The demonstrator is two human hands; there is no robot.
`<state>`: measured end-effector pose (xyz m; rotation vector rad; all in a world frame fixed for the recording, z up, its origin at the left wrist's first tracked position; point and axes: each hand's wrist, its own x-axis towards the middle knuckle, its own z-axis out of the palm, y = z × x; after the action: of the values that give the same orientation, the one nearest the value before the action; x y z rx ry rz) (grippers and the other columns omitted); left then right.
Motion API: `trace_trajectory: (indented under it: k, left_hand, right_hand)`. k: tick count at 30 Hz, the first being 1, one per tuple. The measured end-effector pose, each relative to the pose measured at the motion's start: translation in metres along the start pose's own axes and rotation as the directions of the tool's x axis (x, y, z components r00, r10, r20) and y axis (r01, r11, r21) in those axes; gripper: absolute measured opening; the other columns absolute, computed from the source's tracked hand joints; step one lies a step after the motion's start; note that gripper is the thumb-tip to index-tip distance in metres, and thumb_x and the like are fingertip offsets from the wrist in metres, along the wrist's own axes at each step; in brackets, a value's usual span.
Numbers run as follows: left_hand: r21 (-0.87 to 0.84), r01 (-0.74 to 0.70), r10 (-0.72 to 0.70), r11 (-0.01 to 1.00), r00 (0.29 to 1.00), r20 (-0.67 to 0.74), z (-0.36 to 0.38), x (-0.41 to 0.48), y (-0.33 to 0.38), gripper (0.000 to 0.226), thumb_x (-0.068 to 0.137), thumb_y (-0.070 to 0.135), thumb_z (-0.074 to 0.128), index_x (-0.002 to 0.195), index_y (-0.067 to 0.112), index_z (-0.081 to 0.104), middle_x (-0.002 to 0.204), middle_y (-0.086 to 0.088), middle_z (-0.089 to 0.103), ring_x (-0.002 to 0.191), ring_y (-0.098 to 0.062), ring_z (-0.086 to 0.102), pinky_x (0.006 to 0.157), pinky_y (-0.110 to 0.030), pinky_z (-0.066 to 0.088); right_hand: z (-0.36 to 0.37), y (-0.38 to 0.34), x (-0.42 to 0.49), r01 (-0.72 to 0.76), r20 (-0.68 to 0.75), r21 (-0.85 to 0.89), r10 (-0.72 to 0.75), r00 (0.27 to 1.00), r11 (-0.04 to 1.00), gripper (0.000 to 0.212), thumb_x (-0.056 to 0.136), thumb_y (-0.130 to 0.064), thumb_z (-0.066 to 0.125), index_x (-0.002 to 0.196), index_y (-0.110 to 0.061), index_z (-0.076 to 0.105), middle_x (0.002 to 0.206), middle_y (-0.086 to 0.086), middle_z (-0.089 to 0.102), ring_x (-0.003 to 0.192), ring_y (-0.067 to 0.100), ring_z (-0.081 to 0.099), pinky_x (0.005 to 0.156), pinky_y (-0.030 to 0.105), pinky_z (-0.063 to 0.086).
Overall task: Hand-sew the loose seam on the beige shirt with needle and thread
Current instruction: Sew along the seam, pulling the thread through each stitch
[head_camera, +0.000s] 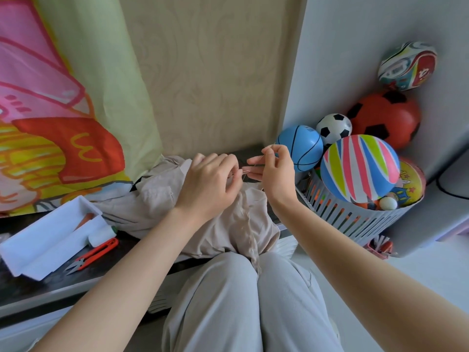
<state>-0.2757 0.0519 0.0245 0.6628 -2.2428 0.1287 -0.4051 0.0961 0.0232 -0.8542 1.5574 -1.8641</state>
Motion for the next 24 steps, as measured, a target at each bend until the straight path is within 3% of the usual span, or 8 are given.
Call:
trace_trajectory:
  k: [6, 11, 16, 20, 24]
  left_hand:
    - [0.003, 0.196, -0.193, 0.981, 0.968, -0.161, 0.001, 0.001, 0.011, 0.017, 0.084, 0.025, 0.048, 0.085, 0.013, 0.059, 0.09, -0.002, 0.058, 0.088, -0.021, 0.042, 0.076, -0.035, 0.027]
    - [-0.064, 0.25, -0.252, 0.966, 0.967, -0.021, 0.017, 0.009, 0.013, 0.024, 0.084, 0.041, 0.054, 0.085, 0.023, 0.069, 0.094, 0.008, 0.064, 0.101, -0.013, 0.039, 0.078, -0.026, 0.018]
    - [-0.227, 0.394, -0.385, 0.891, 0.919, 0.085, 0.02, 0.01, 0.015, 0.009, 0.084, 0.026, 0.069, 0.077, 0.02, 0.071, 0.083, 0.01, 0.066, 0.1, -0.018, 0.048, 0.075, -0.025, 0.016]
    - [-0.247, 0.406, -0.377, 0.88, 0.913, 0.158, 0.019, -0.002, 0.007, 0.014, 0.083, 0.027, 0.066, 0.076, 0.018, 0.072, 0.082, 0.007, 0.067, 0.099, -0.022, 0.05, 0.08, -0.026, 0.022]
    - [-0.256, 0.457, -0.421, 0.852, 0.888, 0.184, 0.013, -0.014, -0.002, 0.024, 0.078, 0.035, 0.055, 0.073, 0.017, 0.07, 0.08, 0.012, 0.057, 0.098, -0.024, 0.049, 0.083, -0.028, 0.028]
  right_hand:
    - [-0.004, 0.006, 0.001, 0.105, 0.043, -0.174, -0.099, 0.994, 0.979, 0.018, 0.1, -0.019, 0.04, 0.086, -0.022, 0.05, 0.087, -0.005, 0.07, 0.09, 0.008, 0.065, 0.086, 0.026, 0.049]
    - [-0.005, 0.005, 0.003, 0.165, 0.077, -0.276, -0.149, 0.986, 0.947, 0.017, 0.099, -0.018, 0.043, 0.096, -0.013, 0.059, 0.099, 0.006, 0.061, 0.086, 0.009, 0.054, 0.077, 0.017, 0.04]
    - [-0.007, 0.003, 0.003, 0.161, 0.088, -0.284, -0.142, 0.986, 0.945, 0.017, 0.099, -0.018, 0.042, 0.095, -0.014, 0.058, 0.096, 0.004, 0.06, 0.088, 0.013, 0.055, 0.079, 0.02, 0.042]
    - [-0.005, 0.003, 0.002, 0.061, 0.031, -0.166, -0.056, 0.998, 0.984, 0.019, 0.099, -0.017, 0.039, 0.086, -0.021, 0.052, 0.093, 0.0, 0.063, 0.091, 0.013, 0.062, 0.085, 0.028, 0.049]
    - [-0.008, 0.006, 0.006, -0.209, 0.002, 0.051, 0.209, 0.978, 0.977, 0.019, 0.102, -0.013, 0.034, 0.101, -0.01, 0.052, 0.087, 0.004, 0.068, 0.083, 0.014, 0.066, 0.077, 0.024, 0.053]
